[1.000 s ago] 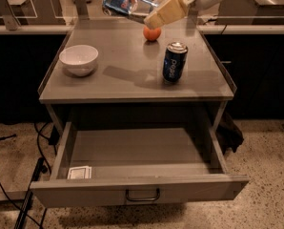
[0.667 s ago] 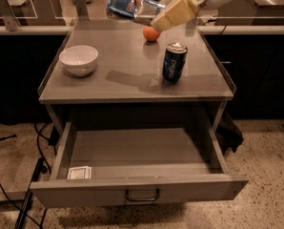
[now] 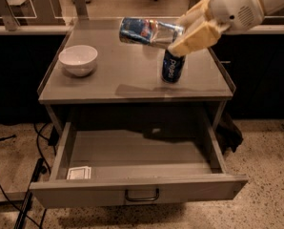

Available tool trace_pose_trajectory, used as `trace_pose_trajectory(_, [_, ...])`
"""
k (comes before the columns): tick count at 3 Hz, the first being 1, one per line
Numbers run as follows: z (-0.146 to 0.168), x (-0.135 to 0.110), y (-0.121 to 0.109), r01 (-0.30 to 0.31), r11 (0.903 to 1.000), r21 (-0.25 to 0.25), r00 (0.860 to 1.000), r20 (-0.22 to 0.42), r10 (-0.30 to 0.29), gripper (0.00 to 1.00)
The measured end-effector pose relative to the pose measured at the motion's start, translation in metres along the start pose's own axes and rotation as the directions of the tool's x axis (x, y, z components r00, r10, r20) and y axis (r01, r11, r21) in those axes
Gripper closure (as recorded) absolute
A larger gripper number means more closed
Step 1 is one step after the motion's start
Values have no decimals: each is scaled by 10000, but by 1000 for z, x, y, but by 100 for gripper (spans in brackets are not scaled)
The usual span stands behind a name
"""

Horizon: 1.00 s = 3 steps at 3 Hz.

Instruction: Place redbull can into top drawer

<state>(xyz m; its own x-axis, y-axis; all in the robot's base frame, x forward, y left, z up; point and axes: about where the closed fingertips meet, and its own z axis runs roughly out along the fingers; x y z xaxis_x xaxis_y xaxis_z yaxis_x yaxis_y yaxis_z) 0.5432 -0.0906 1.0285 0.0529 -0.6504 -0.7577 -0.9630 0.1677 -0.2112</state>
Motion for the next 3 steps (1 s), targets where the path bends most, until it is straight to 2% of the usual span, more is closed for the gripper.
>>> trace_pose_trajectory(2, [51,77,52,-168,9946,-1026,9994,-328,135,100])
trace_pose_trajectory(3, [91,110,69,-129,9863,-1645,9991,-418,61,100])
